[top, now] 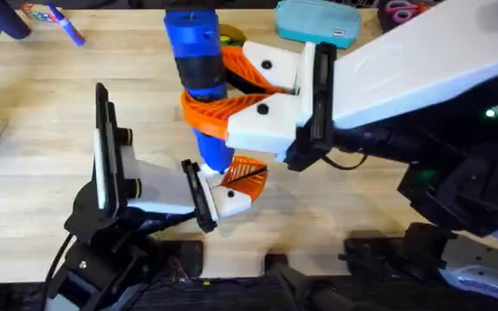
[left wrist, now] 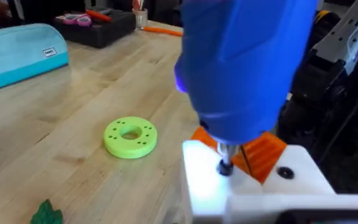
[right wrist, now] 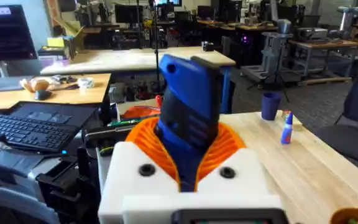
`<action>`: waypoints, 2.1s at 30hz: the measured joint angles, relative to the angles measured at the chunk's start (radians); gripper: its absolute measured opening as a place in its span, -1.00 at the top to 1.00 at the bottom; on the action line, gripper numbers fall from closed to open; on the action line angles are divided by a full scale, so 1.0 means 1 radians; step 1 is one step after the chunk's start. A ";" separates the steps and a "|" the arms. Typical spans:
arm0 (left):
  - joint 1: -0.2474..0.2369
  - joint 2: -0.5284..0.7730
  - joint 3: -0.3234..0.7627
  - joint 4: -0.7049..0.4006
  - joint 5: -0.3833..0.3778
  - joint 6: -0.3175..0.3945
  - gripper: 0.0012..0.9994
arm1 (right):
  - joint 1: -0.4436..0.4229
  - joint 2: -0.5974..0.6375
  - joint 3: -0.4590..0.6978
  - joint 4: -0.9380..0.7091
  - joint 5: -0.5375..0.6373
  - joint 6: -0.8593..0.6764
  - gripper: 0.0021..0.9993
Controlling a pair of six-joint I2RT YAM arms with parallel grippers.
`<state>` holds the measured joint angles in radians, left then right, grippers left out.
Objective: Pick up the gripper from the table and insert it into the empty holder that is missing its gripper. Then pick up a screw, insert it into the mounting hole, and use the screwdriver to tighten it. Finally, clean up the table by picking up the vegetable and placing it into the bucket.
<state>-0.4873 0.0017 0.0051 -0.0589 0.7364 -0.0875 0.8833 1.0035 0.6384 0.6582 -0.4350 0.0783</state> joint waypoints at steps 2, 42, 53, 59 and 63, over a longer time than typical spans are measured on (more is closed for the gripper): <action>0.000 0.000 0.000 0.000 0.000 0.000 0.99 | 0.000 0.000 0.000 0.000 0.001 -0.001 0.83; 0.000 0.000 0.000 -0.001 0.001 -0.016 0.99 | 0.000 0.013 0.000 -0.006 0.001 -0.004 0.83; 0.000 0.000 0.000 -0.001 0.000 -0.018 0.99 | 0.000 0.013 0.000 -0.009 0.001 -0.032 0.83; 0.000 0.000 0.000 0.000 -0.001 -0.018 0.99 | 0.000 0.013 0.000 -0.003 0.001 -0.037 0.83; 0.000 0.000 0.000 0.000 -0.001 -0.018 0.99 | 0.000 0.019 -0.003 0.067 0.002 -0.048 0.83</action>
<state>-0.4873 0.0017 0.0054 -0.0589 0.7352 -0.1054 0.8833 1.0222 0.6358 0.7255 -0.4334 0.0300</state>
